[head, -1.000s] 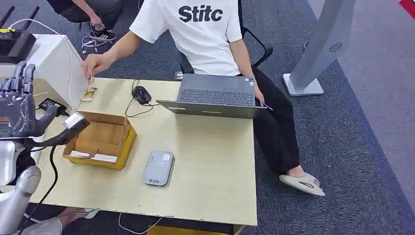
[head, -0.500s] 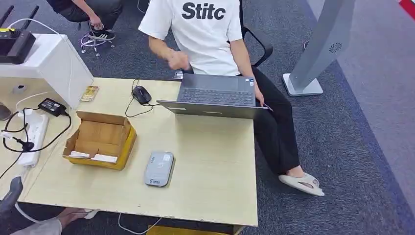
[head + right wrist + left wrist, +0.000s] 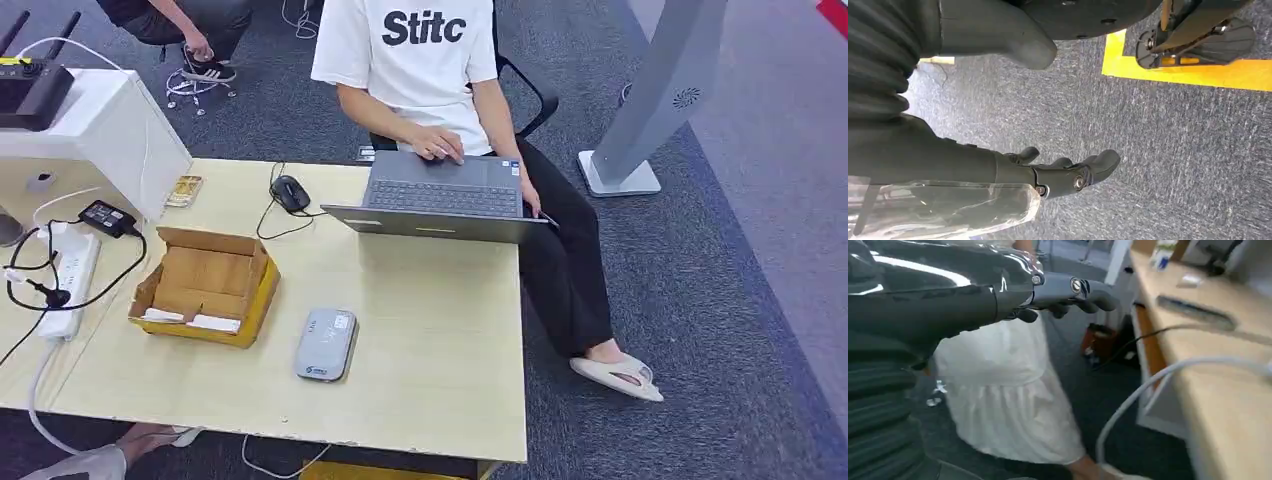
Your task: Pass the card to the sensor for recognition and then transmit it.
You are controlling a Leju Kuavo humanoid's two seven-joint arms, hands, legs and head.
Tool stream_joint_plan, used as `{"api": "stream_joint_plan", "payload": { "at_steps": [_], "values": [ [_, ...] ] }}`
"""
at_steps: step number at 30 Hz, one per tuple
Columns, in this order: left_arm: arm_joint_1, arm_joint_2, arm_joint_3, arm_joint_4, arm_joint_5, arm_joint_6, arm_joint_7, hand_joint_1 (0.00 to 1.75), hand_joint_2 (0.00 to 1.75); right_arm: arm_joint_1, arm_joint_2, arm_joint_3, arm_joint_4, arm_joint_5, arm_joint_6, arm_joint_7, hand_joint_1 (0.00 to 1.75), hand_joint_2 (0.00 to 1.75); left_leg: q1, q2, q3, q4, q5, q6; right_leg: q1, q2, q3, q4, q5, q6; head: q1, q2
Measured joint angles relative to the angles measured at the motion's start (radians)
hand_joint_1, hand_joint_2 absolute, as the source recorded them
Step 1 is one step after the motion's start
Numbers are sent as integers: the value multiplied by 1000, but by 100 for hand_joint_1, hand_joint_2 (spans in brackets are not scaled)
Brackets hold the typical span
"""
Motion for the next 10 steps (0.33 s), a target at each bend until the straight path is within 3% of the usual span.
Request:
{"api": "stream_joint_plan", "payload": {
  "at_steps": [6,10],
  "values": [
    [-62,61,71,368,-111,53,182,0,175,-5,0,1,0,48,13,44,0,175,0,0,0,0,0,0,0,-1,0,0,0,0,0,0],
    [-84,83,72,554,-216,-4,314,0,175,-11,0,13,0,92,31,63,0,175,0,0,0,0,0,0,0,-1,0,0,0,0,0,0]
  ]
}}
